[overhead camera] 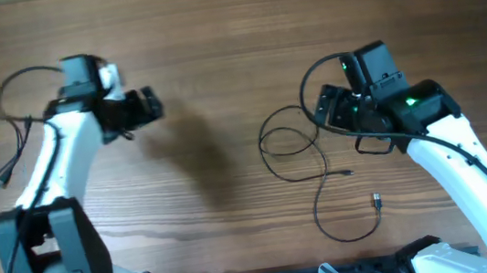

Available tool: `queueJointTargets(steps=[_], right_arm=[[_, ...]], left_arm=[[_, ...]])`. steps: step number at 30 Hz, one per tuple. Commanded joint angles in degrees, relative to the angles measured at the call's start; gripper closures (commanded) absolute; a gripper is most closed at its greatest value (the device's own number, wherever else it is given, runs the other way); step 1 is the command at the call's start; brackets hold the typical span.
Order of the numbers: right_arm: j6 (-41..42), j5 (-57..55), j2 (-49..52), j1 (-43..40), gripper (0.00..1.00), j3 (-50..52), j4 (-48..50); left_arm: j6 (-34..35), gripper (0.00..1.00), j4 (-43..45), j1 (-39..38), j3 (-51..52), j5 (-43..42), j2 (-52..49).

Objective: Untangle cables

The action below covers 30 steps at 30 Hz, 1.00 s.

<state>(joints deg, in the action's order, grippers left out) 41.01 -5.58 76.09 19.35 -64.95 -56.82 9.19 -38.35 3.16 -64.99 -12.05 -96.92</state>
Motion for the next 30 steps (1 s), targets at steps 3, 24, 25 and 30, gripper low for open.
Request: queueJointTargets(steps=[3, 24, 25, 30], right_arm=[[6.56, -12.02, -0.55, -7.17, 0.0, -0.17, -3.08], [0.9, -12.61, -0.57, -18.32, 0.0, -0.17, -3.96], [0.92, -12.59, -0.57, -18.32, 0.0, -0.17, -3.96], [0.22, -12.48, -0.55, -18.32, 0.0, -0.17, -4.13]], left_arm=[[2.67, 0.0, -5.25, -17.64, 0.11, -6.4, 0.04], [46.66, 0.23, 3.04, -47.58, 0.11, 1.97, -7.45], [46.8, 0.22, 3.04, -47.58, 0.11, 2.36, -7.45], [48.74, 0.23, 3.76, -47.58, 0.11, 5.53, -7.45]])
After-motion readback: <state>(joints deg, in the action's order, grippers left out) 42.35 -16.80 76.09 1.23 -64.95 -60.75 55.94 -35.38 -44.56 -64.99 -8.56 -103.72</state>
